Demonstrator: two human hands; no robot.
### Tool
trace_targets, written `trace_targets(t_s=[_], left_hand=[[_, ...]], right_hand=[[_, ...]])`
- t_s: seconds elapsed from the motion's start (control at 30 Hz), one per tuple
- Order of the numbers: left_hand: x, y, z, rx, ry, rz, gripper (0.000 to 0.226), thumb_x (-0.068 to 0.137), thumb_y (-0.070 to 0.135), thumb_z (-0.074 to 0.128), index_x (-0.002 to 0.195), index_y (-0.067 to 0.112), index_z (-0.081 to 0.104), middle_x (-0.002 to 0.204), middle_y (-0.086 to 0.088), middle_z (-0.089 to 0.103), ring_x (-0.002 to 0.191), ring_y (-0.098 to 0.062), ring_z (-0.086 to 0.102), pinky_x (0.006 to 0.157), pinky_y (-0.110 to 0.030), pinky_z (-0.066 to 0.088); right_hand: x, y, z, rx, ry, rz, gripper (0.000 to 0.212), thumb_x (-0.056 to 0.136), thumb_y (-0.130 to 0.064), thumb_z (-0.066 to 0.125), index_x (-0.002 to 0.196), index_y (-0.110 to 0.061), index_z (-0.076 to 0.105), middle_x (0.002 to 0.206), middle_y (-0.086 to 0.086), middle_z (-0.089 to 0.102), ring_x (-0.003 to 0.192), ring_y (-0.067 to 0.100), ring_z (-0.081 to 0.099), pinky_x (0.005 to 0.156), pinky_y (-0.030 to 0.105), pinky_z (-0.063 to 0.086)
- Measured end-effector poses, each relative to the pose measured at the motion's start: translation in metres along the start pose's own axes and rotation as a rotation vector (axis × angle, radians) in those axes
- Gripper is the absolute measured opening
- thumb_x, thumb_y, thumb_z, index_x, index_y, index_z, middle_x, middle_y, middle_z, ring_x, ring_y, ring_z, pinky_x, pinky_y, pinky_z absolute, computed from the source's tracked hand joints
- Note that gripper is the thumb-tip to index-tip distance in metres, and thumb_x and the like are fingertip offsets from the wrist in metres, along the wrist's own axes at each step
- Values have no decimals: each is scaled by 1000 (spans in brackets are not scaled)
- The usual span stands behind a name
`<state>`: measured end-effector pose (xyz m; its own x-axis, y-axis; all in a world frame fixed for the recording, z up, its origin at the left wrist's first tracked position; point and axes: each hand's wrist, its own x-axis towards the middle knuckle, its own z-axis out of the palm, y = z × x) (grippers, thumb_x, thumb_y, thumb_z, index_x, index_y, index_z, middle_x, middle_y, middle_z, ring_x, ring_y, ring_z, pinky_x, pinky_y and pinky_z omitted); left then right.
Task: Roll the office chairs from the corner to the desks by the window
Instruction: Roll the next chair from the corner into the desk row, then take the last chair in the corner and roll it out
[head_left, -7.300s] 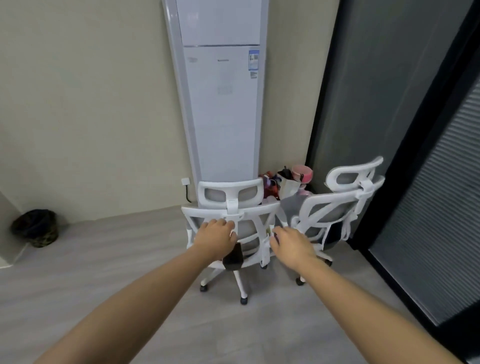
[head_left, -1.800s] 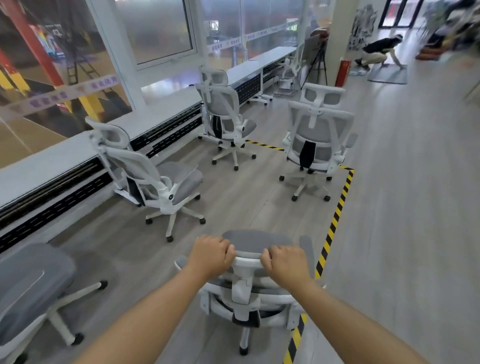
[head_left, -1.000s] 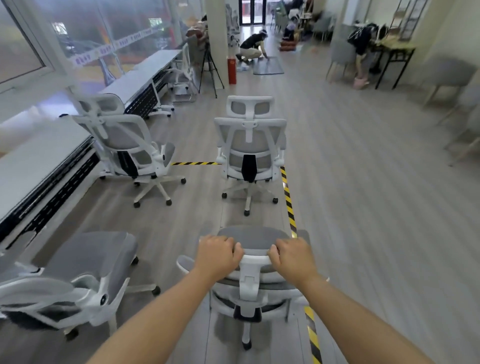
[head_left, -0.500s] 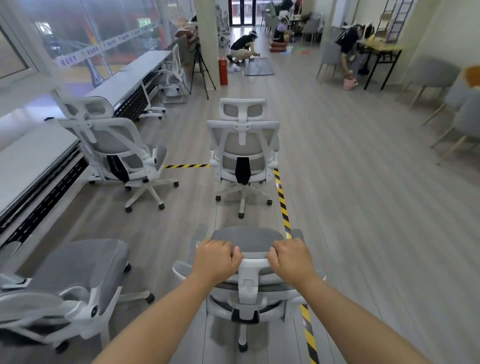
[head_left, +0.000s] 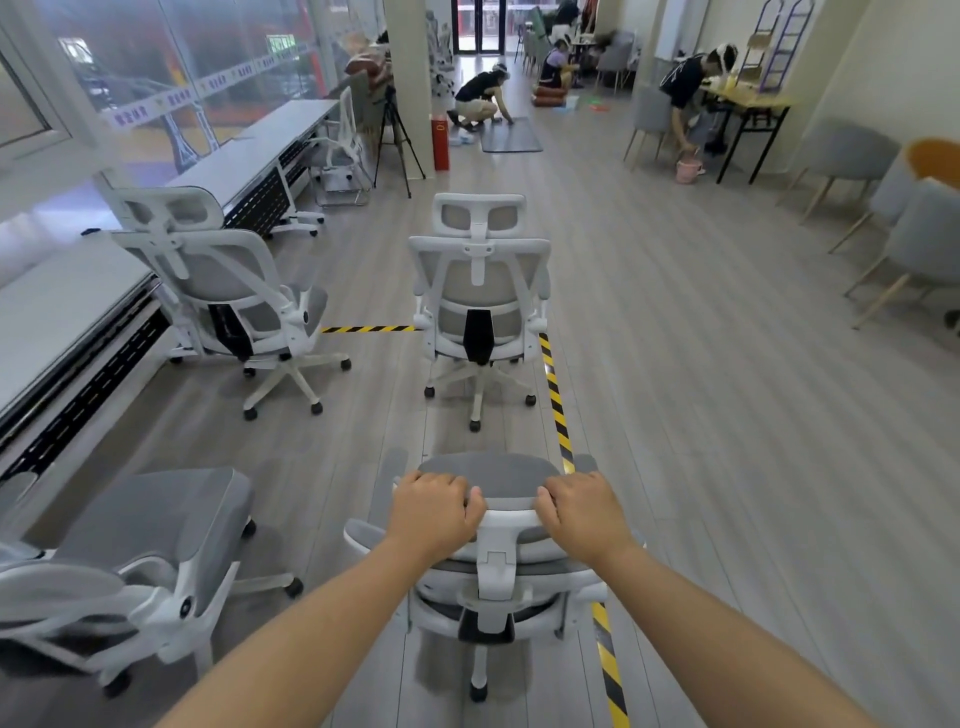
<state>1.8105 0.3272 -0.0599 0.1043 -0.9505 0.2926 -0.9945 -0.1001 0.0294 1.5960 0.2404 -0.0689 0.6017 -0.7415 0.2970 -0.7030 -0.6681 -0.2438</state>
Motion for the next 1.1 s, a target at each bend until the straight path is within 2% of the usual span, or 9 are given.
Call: trace_targets(t_s=[0.13,0.23,0.3,0.37,0.43,0.5,0.8,0.97,1.1], left_hand=[[0,11,-6,0,-165,-3,51,95,45,24,71,24,63,68,7,63,62,-15,55,69,-32,38],[5,32,-13,-54,-249,32,57,96,51,13,88,26,64,85,8,66,76,-16,58,77,-36,45],[8,58,-21,-84,-270,88,51,98,50,16,96,26,61,93,6,65,81,-17,57,76,-35,44],[8,93,-27,-93,-277,151,41,101,46,23,109,25,57,103,4,63,90,-20,57,75,-35,41],[5,133,-31,-91,-274,204,41,101,45,27,125,24,52,117,2,60,103,-22,55,84,-38,41],[1,178,-36,-71,-284,263,44,100,43,27,131,22,49,125,0,56,112,-24,52,92,-39,41],[-74,462,-54,-92,-382,587,40,101,40,26,121,18,54,115,-3,59,106,-26,54,92,-41,42],[-149,649,-71,-97,-401,790,39,99,40,32,123,18,53,120,-6,58,113,-29,53,95,-43,40],[-206,783,-90,-82,-409,981,41,99,41,31,126,18,53,122,-7,58,113,-30,53,95,-42,41]], right_hand=[[-11,6,-11,20,-95,67,38,99,-39,24,74,-25,48,70,-8,47,68,15,43,72,29,32],[-35,20,-24,72,-63,148,31,102,-36,32,98,-22,60,93,-8,57,84,11,47,81,28,41],[-58,32,-37,78,-82,213,33,102,-38,32,117,-22,57,110,-8,58,94,13,52,85,31,45],[-86,49,-54,36,-149,306,38,103,-39,29,124,-22,56,120,-3,61,101,18,55,88,35,45],[-121,68,-77,-4,-171,407,41,104,-39,31,131,-22,55,130,0,60,112,23,56,94,36,43],[-162,90,-100,-35,-177,509,43,104,-40,30,136,-22,53,136,2,58,118,25,55,98,37,42],[-433,200,-227,-170,-151,861,42,102,-42,30,123,-20,59,123,7,64,110,29,59,91,36,45],[-598,244,-307,-245,-96,1064,39,101,-41,32,113,-18,61,115,10,66,104,32,61,85,36,45],[-717,270,-363,-273,-62,1253,38,101,-39,33,114,-16,60,116,10,64,105,33,61,85,37,44]])
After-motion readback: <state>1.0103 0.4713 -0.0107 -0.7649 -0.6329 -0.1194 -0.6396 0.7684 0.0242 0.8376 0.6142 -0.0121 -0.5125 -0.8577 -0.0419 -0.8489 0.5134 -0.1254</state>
